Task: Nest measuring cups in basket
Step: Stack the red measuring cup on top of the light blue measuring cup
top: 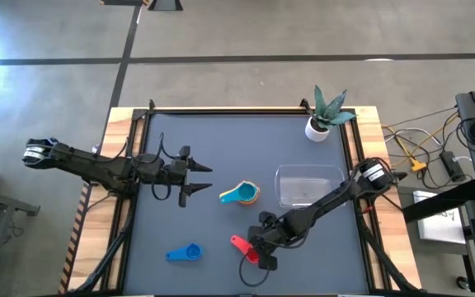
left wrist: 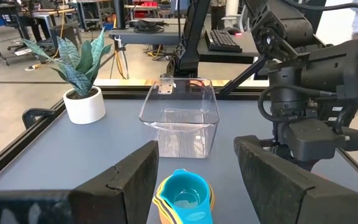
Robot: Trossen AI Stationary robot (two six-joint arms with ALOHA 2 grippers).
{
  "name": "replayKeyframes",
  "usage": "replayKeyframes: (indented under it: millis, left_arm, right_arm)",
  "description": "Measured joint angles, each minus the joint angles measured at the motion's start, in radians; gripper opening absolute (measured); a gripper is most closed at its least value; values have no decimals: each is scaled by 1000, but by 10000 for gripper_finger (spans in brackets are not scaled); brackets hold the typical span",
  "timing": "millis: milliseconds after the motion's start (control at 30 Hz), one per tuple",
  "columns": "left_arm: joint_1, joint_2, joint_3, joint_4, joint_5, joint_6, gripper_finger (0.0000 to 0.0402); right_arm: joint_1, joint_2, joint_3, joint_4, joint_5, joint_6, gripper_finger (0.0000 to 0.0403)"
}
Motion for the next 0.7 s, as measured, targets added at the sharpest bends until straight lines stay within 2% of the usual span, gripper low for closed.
replayKeyframes:
  millis: [367,700]
  left_arm:
    - [0,0,0,0,0,0,204]
    - [1,0,0,-1,0,1,204]
  right_arm:
    - [-60,-110,53,-110,28,-127,9]
    - [-246,-219,52,-138,52,-302,9]
